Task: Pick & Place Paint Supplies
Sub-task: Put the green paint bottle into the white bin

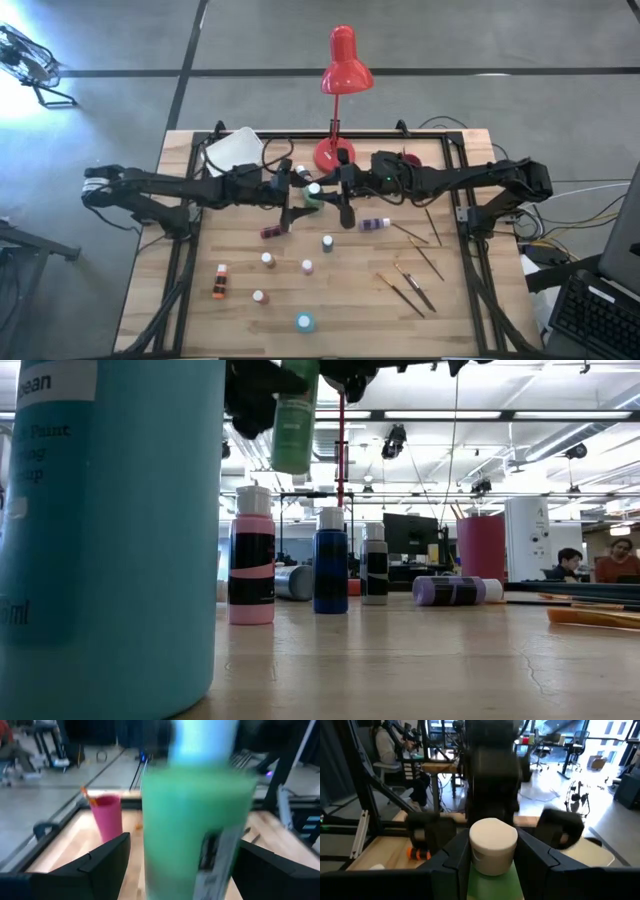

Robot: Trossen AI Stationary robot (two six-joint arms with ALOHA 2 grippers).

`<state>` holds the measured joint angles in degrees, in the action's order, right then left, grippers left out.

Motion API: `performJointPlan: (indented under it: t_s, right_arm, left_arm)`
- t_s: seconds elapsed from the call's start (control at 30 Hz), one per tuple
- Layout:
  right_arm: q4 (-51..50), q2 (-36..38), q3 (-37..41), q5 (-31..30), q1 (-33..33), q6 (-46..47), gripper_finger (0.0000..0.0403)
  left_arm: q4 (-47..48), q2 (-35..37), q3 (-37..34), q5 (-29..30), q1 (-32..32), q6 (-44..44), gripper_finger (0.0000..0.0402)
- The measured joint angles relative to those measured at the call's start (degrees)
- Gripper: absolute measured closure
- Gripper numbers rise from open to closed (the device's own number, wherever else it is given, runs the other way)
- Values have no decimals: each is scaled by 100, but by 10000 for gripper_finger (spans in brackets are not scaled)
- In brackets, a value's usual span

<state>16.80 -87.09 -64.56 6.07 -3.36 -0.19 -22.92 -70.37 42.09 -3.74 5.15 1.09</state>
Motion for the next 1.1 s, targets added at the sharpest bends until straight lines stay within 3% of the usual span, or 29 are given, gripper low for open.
performJointPlan:
  t_s: [0.63, 0.73, 0.93, 1.1]
  right_arm:
    - [137, -11, 35, 42, 50, 29, 291]
    - [135, -12, 44, 34, 48, 37, 291]
    - [125, -11, 46, 20, 48, 33, 291]
    - [80, 1, 44, 18, 48, -14, 291]
  left_arm:
    - [-13, 37, 164, -184, 0, 26, 93]
    - [-16, 35, 183, -187, 0, 56, 120]
    - [13, 35, 183, -203, 0, 38, 222]
    - [30, 35, 181, -194, 0, 41, 224]
